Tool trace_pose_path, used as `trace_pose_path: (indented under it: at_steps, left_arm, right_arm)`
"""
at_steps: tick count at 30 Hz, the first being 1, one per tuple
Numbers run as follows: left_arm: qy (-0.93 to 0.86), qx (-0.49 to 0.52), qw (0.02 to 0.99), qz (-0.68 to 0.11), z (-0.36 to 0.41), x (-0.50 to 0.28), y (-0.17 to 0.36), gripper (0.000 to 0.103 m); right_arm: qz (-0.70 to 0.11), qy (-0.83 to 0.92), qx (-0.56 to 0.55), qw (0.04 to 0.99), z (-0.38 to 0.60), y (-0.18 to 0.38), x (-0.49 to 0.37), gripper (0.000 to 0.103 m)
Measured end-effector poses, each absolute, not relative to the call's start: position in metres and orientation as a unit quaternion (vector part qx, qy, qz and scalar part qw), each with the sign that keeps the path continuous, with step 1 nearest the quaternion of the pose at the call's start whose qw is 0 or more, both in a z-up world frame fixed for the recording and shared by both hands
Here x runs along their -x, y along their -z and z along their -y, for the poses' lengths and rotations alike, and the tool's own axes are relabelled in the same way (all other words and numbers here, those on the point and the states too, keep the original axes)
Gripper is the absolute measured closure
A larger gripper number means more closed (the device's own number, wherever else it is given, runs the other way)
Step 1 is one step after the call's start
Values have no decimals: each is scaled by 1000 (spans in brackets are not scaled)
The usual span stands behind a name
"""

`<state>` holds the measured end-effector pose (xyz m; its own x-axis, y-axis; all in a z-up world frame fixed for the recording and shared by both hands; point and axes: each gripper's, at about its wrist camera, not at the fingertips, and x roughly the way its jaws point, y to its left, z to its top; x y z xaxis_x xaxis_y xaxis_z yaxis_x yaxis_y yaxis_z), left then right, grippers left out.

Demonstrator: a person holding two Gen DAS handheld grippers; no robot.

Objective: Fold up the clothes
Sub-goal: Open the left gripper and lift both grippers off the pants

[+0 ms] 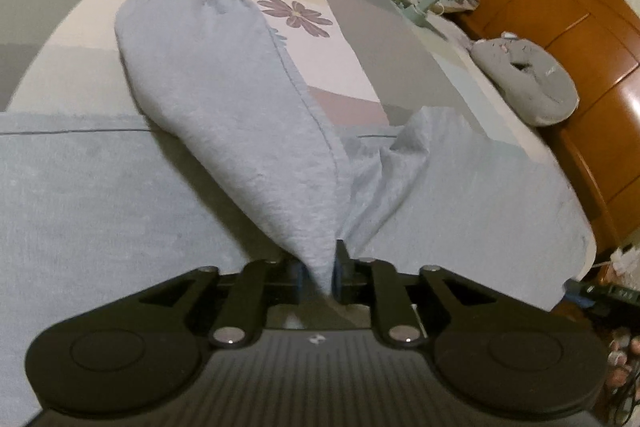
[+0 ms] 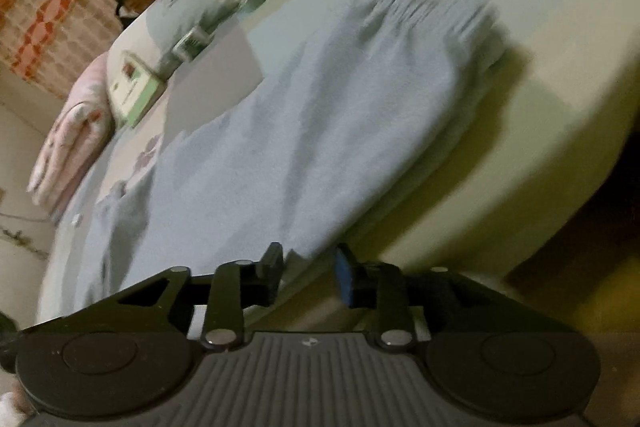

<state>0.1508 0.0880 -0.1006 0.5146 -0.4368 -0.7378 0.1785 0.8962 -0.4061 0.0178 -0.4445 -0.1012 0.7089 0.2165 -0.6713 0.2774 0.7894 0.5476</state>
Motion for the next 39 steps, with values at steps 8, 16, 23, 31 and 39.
trace_pose_path:
  at_steps: [8, 16, 23, 31, 39]
  left_arm:
    - [138, 21, 888, -439, -88, -128, 58, 67]
    - [162, -45, 899, -405, -53, -121, 26, 65]
    - [309, -62, 867, -385, 50, -159, 39, 63]
    - [256, -45, 865, -430, 85, -227, 91, 68]
    - [308, -33, 864, -397, 62, -239, 61, 62]
  right_arm:
    - [-314, 71, -141, 936, 457, 66, -22, 63]
    - [-350, 71, -61, 932, 471, 96, -57, 60]
    - [-310, 57, -84, 945, 459, 72, -47, 53]
    - [-323, 52, -84, 941, 456, 79, -52, 53]
    - [-309, 15, -88, 947, 447, 67, -59, 52]
